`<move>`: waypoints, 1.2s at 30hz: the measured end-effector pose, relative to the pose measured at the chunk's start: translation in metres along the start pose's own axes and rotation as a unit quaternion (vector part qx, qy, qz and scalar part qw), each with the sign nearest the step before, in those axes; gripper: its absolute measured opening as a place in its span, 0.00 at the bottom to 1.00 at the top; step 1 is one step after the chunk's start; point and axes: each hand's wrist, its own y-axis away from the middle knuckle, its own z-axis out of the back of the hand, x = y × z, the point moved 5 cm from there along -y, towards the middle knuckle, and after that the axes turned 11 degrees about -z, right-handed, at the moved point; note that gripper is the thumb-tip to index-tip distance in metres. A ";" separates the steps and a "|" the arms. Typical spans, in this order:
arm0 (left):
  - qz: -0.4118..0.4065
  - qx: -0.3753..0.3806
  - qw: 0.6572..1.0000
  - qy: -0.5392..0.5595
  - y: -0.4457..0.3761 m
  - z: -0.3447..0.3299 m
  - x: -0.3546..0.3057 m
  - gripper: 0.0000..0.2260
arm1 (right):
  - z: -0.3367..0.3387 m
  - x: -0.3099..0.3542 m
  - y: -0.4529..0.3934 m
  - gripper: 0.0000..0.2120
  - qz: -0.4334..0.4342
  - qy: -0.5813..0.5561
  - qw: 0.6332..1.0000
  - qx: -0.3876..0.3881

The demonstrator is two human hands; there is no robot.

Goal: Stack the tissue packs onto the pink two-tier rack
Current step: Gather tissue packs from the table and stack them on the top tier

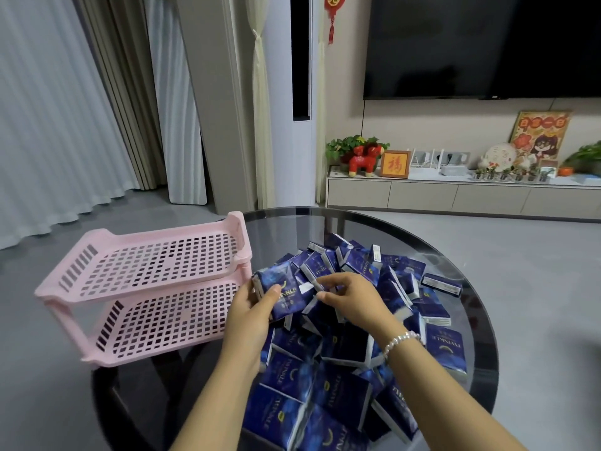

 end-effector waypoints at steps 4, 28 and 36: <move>0.032 0.004 0.999 -0.010 0.002 0.004 0.012 0.07 | -0.006 0.007 -0.014 0.19 0.041 0.092 0.995 -0.006; 0.059 0.000 0.998 0.028 0.014 0.010 0.007 0.08 | 0.007 0.014 0.008 0.14 -0.024 -0.201 0.979 -0.035; 0.021 0.004 0.996 0.086 0.025 -0.003 -0.020 0.12 | -0.006 0.031 0.050 0.08 -0.022 -0.408 0.911 0.059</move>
